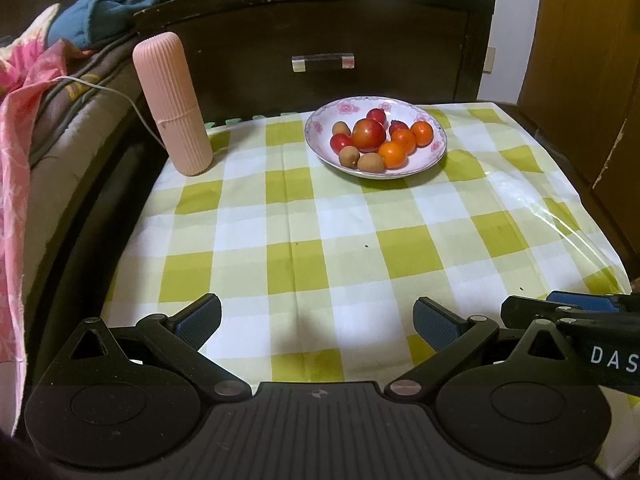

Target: Organize fruits

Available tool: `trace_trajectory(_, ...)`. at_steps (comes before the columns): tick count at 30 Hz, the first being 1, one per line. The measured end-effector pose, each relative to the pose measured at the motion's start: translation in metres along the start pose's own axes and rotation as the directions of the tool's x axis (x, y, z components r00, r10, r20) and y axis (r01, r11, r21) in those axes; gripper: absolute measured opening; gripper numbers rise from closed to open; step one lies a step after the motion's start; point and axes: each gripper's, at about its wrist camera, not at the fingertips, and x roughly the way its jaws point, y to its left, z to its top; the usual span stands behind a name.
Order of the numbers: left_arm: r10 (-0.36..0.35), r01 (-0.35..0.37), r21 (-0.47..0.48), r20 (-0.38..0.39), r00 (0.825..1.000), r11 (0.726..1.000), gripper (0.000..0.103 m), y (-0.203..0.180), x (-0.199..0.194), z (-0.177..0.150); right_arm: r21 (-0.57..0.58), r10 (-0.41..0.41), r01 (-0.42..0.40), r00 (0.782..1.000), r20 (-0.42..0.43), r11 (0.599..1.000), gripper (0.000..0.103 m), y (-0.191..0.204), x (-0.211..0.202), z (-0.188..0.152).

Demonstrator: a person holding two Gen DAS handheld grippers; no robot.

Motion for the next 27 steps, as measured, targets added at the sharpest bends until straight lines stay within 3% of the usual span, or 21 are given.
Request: trace_trajectory(27, -0.01, 0.01, -0.001, -0.016, 1.0, 1.0, 0.103, -0.001, -0.004, -0.014, 0.015, 0.001, -0.001, 1.0, -0.023, 1.0, 0.04, -0.002, -0.005, -0.014)
